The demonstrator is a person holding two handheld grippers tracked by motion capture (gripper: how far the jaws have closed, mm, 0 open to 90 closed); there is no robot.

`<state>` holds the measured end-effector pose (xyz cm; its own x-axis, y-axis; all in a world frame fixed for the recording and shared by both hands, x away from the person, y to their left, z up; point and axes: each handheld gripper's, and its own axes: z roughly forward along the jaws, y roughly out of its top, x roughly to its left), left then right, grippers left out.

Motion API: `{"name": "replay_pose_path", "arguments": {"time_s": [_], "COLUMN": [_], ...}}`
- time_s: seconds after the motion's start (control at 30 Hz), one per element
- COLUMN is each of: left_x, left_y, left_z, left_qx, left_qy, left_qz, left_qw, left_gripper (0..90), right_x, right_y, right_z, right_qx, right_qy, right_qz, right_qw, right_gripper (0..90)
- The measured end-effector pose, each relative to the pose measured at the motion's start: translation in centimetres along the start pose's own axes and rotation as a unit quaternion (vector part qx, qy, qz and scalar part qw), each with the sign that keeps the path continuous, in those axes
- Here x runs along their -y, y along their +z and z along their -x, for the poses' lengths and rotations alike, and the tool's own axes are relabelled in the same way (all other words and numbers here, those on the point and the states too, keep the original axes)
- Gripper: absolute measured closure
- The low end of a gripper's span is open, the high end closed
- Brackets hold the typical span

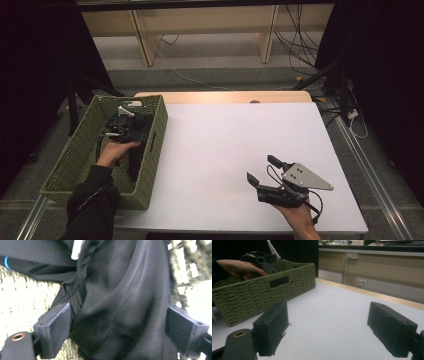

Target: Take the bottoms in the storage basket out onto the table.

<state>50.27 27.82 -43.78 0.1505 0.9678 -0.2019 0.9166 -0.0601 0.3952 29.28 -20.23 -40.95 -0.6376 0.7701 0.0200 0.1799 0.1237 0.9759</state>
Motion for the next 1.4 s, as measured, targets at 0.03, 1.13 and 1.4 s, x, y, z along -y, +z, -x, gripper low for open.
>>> {"name": "replay_pose_path", "arguments": {"time_s": [0.03, 1.13, 1.4], "left_x": [0.0, 0.8, 0.6], "left_y": [0.0, 0.9, -0.7], "left_z": [0.0, 0.4, 0.3], "left_qx": [-0.002, -0.012, 0.014], "left_qy": [0.001, 0.049, 0.050], "left_qz": [-0.001, -0.045, -0.002], "left_qw": [1.0000, 0.9977, 0.9987], "left_gripper": [13.3, 71.8, 74.0], "right_x": [0.0, 0.0, -0.1], "right_y": [0.0, 0.0, 0.0], "right_z": [0.0, 0.0, 0.0], "right_qx": [0.000, -0.001, -0.002], "right_qy": [0.000, -0.004, -0.002], "right_qz": [0.000, -0.004, -0.003], "right_qw": [1.0000, 1.0000, 1.0000], "right_gripper": [18.0, 18.8, 18.9]}}
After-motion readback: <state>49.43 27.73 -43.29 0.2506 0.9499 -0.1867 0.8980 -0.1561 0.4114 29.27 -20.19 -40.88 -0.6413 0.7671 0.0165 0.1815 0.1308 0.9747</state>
